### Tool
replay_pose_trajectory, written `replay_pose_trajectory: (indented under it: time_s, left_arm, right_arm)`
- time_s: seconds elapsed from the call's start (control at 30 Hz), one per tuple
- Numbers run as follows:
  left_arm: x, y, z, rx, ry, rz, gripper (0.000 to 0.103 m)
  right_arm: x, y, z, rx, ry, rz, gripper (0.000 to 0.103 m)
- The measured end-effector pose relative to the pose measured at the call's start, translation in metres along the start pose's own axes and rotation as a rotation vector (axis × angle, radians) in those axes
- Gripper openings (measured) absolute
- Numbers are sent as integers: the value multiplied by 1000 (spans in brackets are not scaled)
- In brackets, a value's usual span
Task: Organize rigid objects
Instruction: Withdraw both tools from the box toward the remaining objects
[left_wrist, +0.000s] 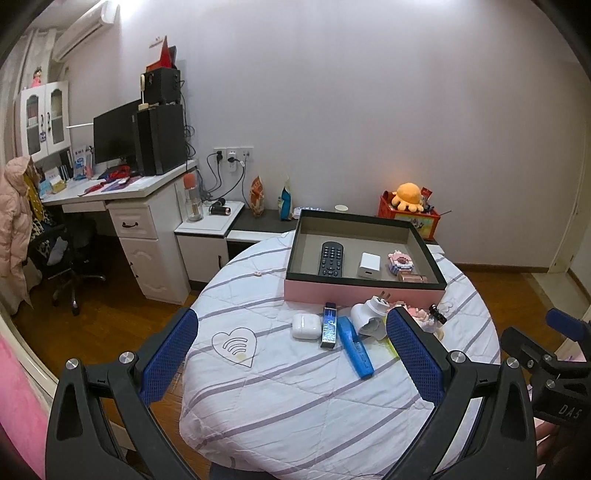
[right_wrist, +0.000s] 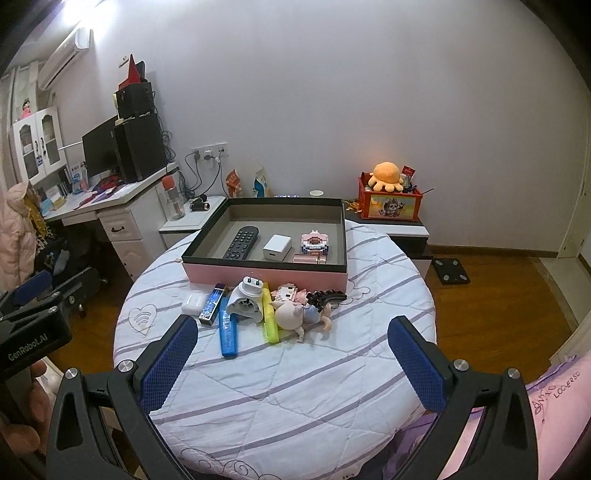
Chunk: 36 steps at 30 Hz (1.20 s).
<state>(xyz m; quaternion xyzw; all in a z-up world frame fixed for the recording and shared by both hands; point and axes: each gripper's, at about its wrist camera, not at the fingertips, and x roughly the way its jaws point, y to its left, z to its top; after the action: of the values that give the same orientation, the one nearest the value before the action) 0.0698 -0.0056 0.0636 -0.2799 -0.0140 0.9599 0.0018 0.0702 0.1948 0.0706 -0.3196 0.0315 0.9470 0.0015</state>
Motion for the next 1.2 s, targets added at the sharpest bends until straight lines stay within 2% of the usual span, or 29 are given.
replay_pose_trajectory:
  time_s: [0.4, 0.6, 1.03, 1.2]
  left_arm:
    - [11, 5, -2, -4, 23, 7, 103]
    - [31, 6, -8, -6, 71, 6, 103]
    - [84, -1, -25, 13, 167, -1, 103]
    - [103, -4, -28, 17, 191, 0, 103]
  right_arm:
    - [9, 4, 3, -17, 20, 6, 103]
    - [27, 1, 1, -12, 62, 4, 103]
    - [100, -26, -16, 41, 226, 3, 103]
    - [123, -38, -14, 75, 253, 3, 103]
